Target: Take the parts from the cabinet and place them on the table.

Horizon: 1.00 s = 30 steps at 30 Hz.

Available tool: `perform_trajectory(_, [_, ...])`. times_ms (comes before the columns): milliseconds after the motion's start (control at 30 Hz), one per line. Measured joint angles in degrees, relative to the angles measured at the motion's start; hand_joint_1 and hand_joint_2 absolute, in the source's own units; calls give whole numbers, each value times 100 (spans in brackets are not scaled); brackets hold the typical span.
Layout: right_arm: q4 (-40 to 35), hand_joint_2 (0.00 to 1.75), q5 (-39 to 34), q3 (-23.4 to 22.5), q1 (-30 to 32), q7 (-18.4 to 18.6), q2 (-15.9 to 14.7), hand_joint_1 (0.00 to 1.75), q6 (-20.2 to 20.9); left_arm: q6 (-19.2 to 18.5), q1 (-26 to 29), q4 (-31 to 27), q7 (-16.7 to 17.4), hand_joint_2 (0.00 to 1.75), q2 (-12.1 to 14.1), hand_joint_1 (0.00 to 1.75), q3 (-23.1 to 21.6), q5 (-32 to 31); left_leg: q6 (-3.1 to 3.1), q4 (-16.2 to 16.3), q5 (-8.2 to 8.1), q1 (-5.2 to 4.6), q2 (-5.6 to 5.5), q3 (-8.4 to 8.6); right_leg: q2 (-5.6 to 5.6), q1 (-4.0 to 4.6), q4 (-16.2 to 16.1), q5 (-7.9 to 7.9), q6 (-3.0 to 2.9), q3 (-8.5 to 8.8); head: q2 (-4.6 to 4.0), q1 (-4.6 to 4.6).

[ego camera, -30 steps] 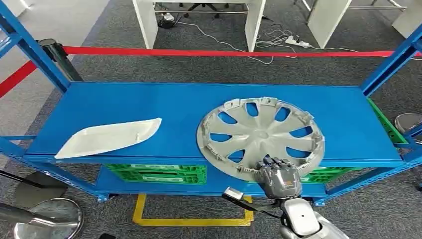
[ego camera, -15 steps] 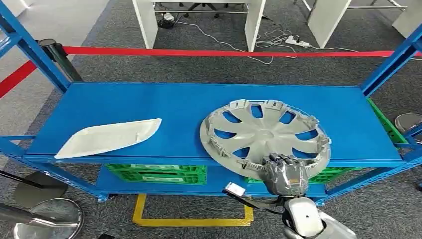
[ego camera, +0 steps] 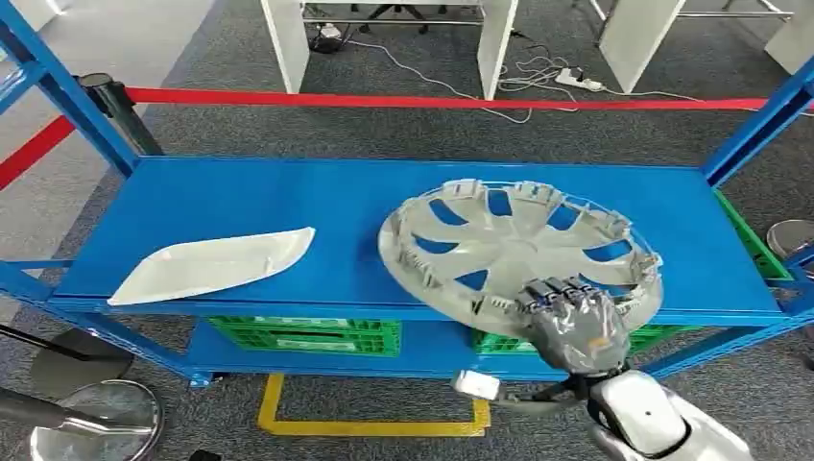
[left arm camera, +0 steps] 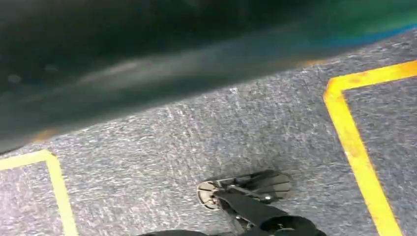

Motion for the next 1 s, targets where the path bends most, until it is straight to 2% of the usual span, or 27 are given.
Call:
perform_trajectory(67, [-354, 175, -2, -972, 411, -2542, 983, 175, -68, 22, 18, 2, 2, 0, 0, 0, 22, -33, -5, -1, -5, -8, 18, 2, 26, -10, 5, 0, 0, -22, 0, -28])
perform_trajectory(100, [-529, 175, -15, -1289, 511, -3565, 1282, 175, -131, 31, 0, 2, 2, 0, -11, 0, 28, -44, -5, -4, -4, -5, 17, 8, 21, -11, 5, -7, -5, -20, 0, -28])
perform_trajectory(133, [-694, 175, 7, -1549, 608, -4246, 1540, 175, -170, 46, -6, 2, 2, 0, -17, 0, 35, -46, -6, -6, -6, 2, 10, 14, 8, -5, 5, -21, -17, -46, 0, -11])
perform_trajectory(200, [-893, 175, 11, -1898, 766, -4137, 1891, 175, -168, 81, -5, 2, 2, 0, -31, 0, 57, -57, -25, -15, -24, 10, 2, 32, -3, 0, 4, -45, -28, -51, 0, -4])
perform_trajectory(333, [-1180, 175, 15, -2157, 1019, -2914, 2370, 175, -164, 118, -1, 4, 2, 0, -35, 0, 101, -63, -29, -17, -24, 8, 1, 35, -1, -1, 4, -43, -28, -47, 0, -9])
perform_trajectory(400, [-1300, 175, 9, -2275, 1039, -2729, 2496, 175, -164, 140, -1, 4, -4, 0, -33, 0, 111, -87, -29, -17, -24, 6, 8, 39, 11, -2, 4, -38, -23, -44, 0, -7])
perform_trajectory(500, [-1409, 175, 13, -2365, 1175, -2682, 2638, 175, -162, 160, -6, 4, -81, 0, -24, 0, 120, -94, -28, -16, -24, -5, 9, 38, 14, -11, 4, -36, -20, -41, 0, -7])
perform_trajectory(533, [-1454, 175, 22, -2406, 1187, -2683, 2675, 175, -164, 149, 2, 4, -83, 175, -24, 0, 122, -83, -28, -16, -24, -7, 15, 38, 25, -13, 5, -31, -16, 12, 0, -13])
perform_trajectory(1000, [-1767, 175, 31, -2422, 1273, -2795, 2780, 175, -162, 76, -14, 4, -146, 175, -24, 0, 234, -57, -25, -17, -27, -4, 26, 52, 28, -10, 5, -37, -19, -37, 0, -11])
